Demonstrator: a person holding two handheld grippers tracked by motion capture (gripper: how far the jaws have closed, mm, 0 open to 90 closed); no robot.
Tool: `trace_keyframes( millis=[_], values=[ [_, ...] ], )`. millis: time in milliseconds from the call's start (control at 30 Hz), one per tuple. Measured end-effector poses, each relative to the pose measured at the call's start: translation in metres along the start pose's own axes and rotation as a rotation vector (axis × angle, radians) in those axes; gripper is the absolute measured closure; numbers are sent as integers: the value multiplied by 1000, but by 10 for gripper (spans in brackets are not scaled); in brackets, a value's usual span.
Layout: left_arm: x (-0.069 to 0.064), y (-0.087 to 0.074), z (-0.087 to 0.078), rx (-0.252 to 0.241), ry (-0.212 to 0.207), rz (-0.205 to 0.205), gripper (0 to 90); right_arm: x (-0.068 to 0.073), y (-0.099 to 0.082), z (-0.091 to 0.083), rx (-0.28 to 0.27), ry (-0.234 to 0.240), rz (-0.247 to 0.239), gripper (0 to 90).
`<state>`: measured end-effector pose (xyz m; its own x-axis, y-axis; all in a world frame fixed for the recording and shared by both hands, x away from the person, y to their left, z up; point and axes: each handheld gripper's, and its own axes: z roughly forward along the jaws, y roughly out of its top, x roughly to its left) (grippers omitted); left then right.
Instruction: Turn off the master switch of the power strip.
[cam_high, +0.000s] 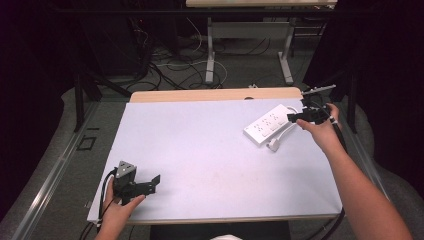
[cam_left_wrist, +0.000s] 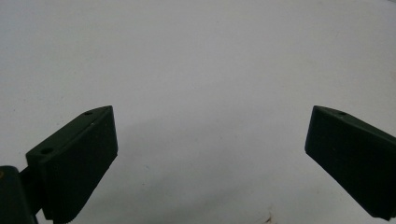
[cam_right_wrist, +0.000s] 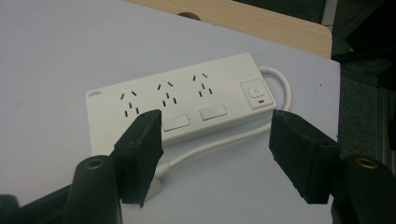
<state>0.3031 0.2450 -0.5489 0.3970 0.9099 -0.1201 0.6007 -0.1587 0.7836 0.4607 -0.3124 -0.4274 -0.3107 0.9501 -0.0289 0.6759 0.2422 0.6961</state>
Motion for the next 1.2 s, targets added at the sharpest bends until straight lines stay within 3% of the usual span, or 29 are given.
trace_keyframes(
  millis=[400,1200],
  values=[
    [0,0,1,4,1,-2,27,-8,10,14,18,-26,14,342],
    [1,-2,1,9,15,-20,28,-34,18,48,14,-89,99,375]
  ],
)
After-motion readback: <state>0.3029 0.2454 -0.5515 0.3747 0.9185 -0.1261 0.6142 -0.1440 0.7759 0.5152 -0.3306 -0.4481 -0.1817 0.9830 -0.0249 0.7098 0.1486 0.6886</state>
